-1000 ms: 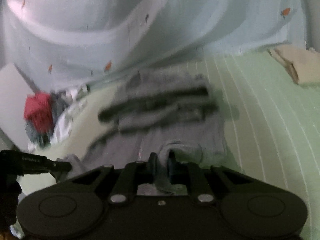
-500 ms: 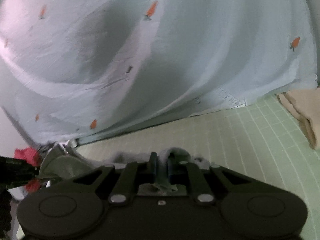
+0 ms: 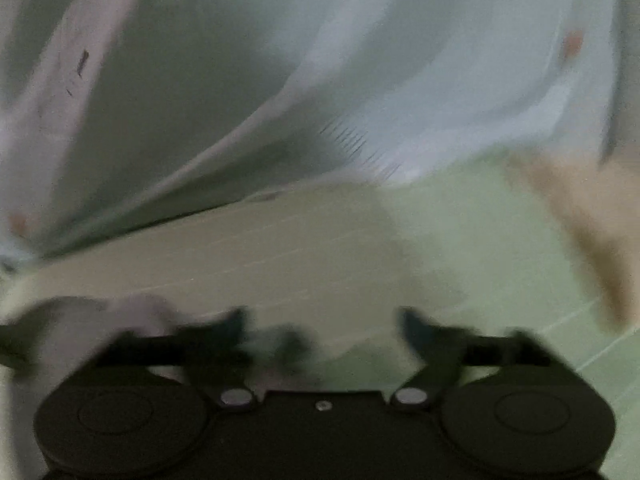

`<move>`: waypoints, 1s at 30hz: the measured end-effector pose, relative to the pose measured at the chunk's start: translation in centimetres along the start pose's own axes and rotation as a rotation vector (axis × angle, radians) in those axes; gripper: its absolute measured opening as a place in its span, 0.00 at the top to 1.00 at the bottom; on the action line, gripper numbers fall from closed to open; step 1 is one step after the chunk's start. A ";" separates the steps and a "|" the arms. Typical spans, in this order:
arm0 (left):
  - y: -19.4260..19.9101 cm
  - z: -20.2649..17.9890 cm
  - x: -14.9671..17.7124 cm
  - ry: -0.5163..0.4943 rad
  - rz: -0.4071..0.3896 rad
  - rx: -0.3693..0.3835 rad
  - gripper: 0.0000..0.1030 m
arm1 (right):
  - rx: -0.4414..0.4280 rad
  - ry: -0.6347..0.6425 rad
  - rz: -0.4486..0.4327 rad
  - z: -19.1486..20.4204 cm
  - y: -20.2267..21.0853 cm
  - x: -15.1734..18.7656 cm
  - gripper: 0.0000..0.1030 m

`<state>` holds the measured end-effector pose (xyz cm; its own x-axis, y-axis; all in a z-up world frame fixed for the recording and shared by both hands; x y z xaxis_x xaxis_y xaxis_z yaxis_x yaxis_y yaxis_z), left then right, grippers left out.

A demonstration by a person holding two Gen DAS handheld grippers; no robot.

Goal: Fold clothes

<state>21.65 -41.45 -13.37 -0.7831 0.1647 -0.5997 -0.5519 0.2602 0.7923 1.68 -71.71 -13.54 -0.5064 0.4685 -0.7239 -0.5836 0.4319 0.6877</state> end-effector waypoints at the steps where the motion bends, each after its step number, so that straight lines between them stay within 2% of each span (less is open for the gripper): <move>1: 0.1 0.3 0.3 -0.024 0.005 -0.008 0.03 | 0.024 0.031 -0.021 -0.1 0.5 0.1 0.02; 3: 0.2 0.9 0.9 -0.057 0.018 0.002 0.03 | 0.058 0.083 -0.051 -0.3 1.4 0.4 0.01; 10: 1.5 1.3 4.0 -0.103 0.091 0.152 0.02 | -0.110 -0.012 0.049 -0.9 3.0 3.4 0.00; 13: 2.4 1.3 5.2 -0.104 0.090 0.219 0.00 | -0.165 -0.027 0.100 -0.1 2.8 5.0 0.00; 15: 2.2 1.2 5.8 -0.098 0.125 0.256 0.00 | -0.200 -0.033 0.137 0.5 2.4 6.1 0.00; 21: -0.9 0.6 5.8 -0.066 0.241 0.350 0.00 | -0.353 -0.193 0.257 -0.5 -0.7 6.9 0.00; 25: -3.3 0.0 5.5 -0.085 0.295 0.468 0.00 | -0.476 -0.202 0.262 0.5 -2.1 7.1 0.00; 27: -4.6 -0.1 5.6 -0.073 0.335 0.516 0.00 | -0.490 -0.203 0.268 1.2 -2.3 6.9 0.00; 30: -5.0 -0.4 5.8 -0.053 0.314 0.596 0.01 | -0.492 -0.210 0.280 2.5 -2.4 6.6 0.00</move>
<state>19.75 -42.21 -20.72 -0.8571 0.3605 -0.3681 -0.0362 0.6706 0.7409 1.32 -67.71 -19.88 -0.5768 0.6764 -0.4580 -0.6963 -0.1139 0.7087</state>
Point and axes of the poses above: each gripper's, at about its wrist camera, not at the fingertips, and y roughly against the way its jaws point, z to its left, x to its underside, the point moved 2 cm from there along -y, roughly the way its jaws point, and after that the axes turned 2 degrees about x, right-handed, at the moved point
